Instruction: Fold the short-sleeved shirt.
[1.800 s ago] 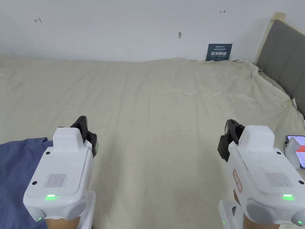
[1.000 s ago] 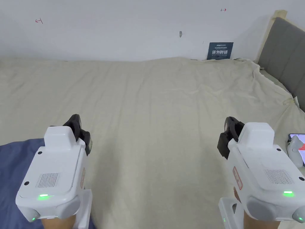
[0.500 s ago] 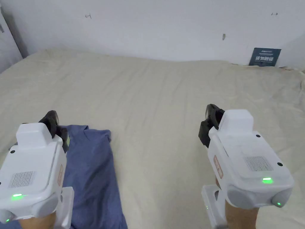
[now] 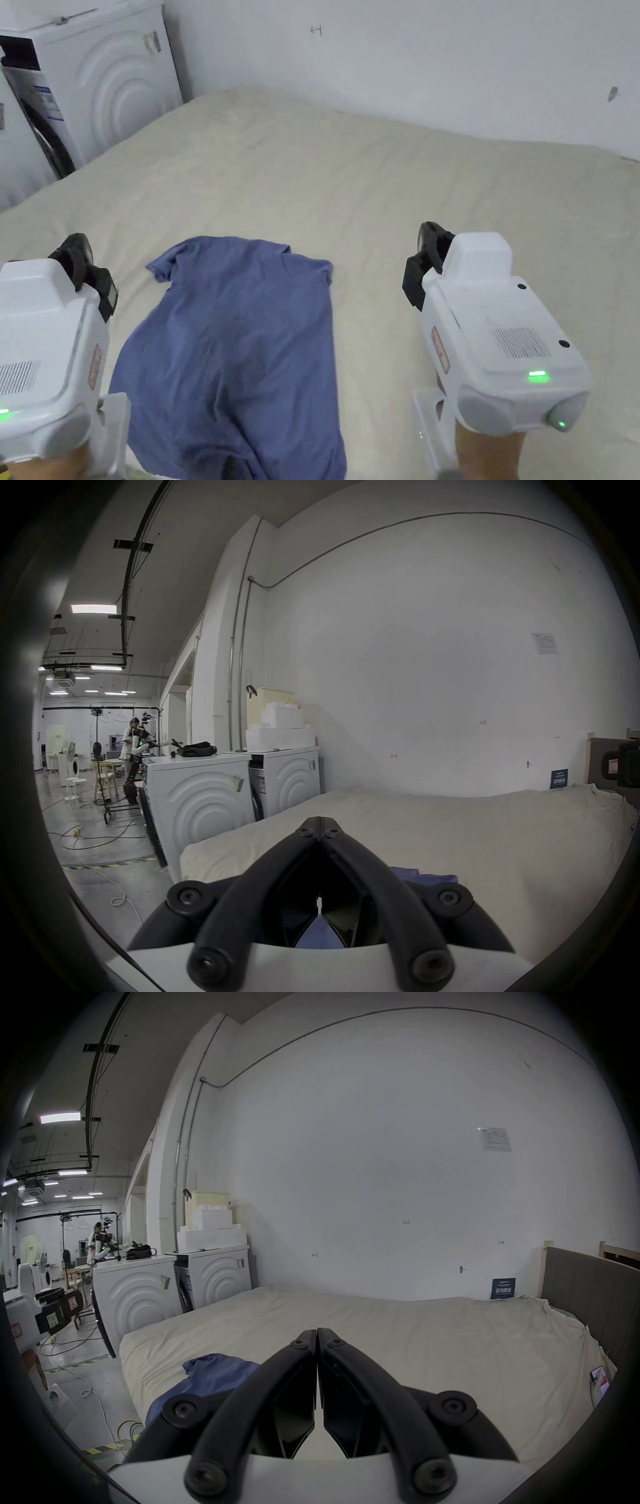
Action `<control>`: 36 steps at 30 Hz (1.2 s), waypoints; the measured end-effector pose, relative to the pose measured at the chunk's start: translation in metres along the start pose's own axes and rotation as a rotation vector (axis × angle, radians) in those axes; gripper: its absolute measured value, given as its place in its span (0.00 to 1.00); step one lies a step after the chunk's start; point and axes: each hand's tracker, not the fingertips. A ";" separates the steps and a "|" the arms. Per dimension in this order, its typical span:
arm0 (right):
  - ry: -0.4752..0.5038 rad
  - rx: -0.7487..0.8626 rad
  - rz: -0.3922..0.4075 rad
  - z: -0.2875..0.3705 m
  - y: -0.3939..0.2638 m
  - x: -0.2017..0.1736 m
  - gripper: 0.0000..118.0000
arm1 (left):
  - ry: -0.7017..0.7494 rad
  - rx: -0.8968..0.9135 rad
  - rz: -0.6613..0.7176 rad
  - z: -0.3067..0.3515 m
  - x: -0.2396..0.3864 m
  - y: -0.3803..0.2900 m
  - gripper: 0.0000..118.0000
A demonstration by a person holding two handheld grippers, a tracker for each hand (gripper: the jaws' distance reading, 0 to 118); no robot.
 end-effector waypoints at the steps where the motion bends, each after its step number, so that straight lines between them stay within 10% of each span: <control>1: 0.004 -0.002 0.000 0.000 -0.002 -0.002 0.00 | 0.007 -0.002 -0.004 0.001 -0.003 -0.001 0.00; 22: -0.076 -0.008 0.025 0.007 -0.002 0.032 0.00 | -0.229 -0.075 0.051 -0.047 0.054 -0.012 0.00; 29: -0.142 -0.043 0.033 0.004 -0.010 0.056 0.00 | -0.353 -0.383 0.111 -0.128 0.103 -0.041 0.00; 32: -0.171 -0.064 0.037 0.003 -0.016 0.067 0.00 | -0.382 -0.564 0.042 -0.157 0.125 -0.064 0.21; 36: -0.207 -0.092 0.028 0.001 -0.025 0.082 0.00 | -0.347 -0.811 -0.013 -0.184 0.146 -0.105 0.85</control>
